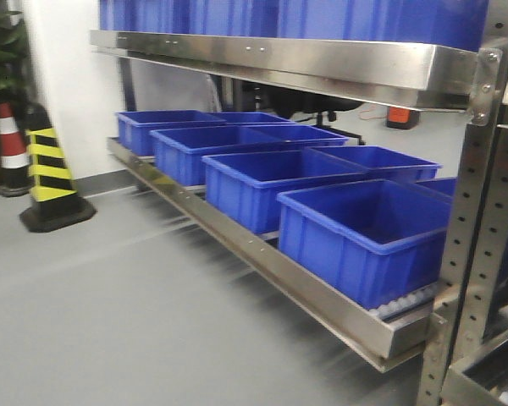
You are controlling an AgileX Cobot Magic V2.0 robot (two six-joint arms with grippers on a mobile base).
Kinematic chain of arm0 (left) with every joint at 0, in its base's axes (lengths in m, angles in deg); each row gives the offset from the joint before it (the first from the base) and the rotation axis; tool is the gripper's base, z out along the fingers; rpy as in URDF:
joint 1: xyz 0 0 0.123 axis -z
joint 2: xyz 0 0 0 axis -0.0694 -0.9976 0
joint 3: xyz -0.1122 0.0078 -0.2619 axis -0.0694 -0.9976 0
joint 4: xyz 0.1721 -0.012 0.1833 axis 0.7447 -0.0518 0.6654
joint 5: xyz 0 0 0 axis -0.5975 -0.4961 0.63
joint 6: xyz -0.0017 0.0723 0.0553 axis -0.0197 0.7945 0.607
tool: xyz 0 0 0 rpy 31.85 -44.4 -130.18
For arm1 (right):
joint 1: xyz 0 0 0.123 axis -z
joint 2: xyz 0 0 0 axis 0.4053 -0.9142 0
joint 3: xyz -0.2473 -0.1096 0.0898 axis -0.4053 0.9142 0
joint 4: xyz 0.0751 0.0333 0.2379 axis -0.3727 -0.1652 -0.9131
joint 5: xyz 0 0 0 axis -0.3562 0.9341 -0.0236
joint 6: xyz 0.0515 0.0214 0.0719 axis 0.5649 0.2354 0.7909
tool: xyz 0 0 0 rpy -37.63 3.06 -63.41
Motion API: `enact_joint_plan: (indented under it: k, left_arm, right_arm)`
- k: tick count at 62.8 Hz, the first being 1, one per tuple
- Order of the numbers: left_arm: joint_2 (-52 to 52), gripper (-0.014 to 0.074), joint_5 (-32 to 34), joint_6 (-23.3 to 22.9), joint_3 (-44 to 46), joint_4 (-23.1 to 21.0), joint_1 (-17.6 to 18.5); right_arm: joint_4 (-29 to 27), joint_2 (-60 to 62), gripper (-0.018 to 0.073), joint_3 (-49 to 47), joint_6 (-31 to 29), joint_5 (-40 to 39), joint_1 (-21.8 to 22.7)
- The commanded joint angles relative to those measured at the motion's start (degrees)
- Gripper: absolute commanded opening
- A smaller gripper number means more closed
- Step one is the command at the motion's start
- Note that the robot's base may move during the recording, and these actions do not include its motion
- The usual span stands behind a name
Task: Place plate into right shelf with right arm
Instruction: 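Drive the base toward the metal shelf with blue bins, then lower the held plate into the blue bin with red items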
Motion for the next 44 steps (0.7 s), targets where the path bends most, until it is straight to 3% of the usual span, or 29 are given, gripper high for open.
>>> enact_joint_plan:
  k: [1,44]
  left_arm:
    - [-0.02,-0.0047,5.2,0.16,-0.48,-0.24,0.25]
    - [-0.02,-0.0047,5.2,0.16,-0.48,-0.24,0.38]
  right_arm:
    - [0.35,-1.03,0.0052,-1.53,-0.36,-5.52,0.18]
    - [0.35,-1.03,0.0052,-1.53,-0.36,-5.52,0.18]
